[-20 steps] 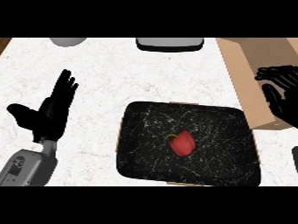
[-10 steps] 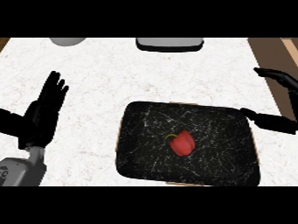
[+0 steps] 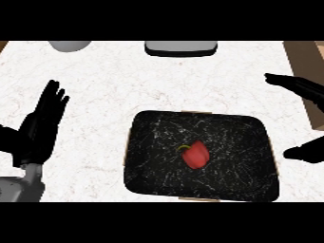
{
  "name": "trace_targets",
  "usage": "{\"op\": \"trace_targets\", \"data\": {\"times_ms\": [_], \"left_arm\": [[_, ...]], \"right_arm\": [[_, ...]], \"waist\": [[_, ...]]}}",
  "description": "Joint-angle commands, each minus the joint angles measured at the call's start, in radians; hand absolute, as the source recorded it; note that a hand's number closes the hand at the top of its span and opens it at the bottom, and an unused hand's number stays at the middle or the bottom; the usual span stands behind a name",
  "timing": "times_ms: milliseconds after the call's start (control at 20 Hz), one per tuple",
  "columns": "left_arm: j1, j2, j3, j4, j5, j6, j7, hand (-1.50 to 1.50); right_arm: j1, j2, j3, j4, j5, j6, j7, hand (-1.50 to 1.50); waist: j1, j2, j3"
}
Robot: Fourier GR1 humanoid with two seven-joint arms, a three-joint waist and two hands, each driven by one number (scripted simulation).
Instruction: Pick the bell pepper from the tray and place it in the cardboard box
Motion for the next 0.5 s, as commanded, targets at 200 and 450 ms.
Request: {"op": "trace_targets", "data": {"times_ms": [200,450], "left_arm": [[-0.013,-0.057,-0.006,0.036,-0.042,0.012,-0.013,0.00],[0.012,-0.055,0.012,-0.033,-0.067,-0.005,0.023,0.00]], "right_arm": [[-0.070,0.052,0.093,-0.259,-0.093,0.187,0.417,-1.50],[-0.063,0.138,0.092,-0.385,-0.139,0.230,0.561,-1.50]], "waist": [[0.001,0.006,0.002],[0.001,0.005,0.002]]}}
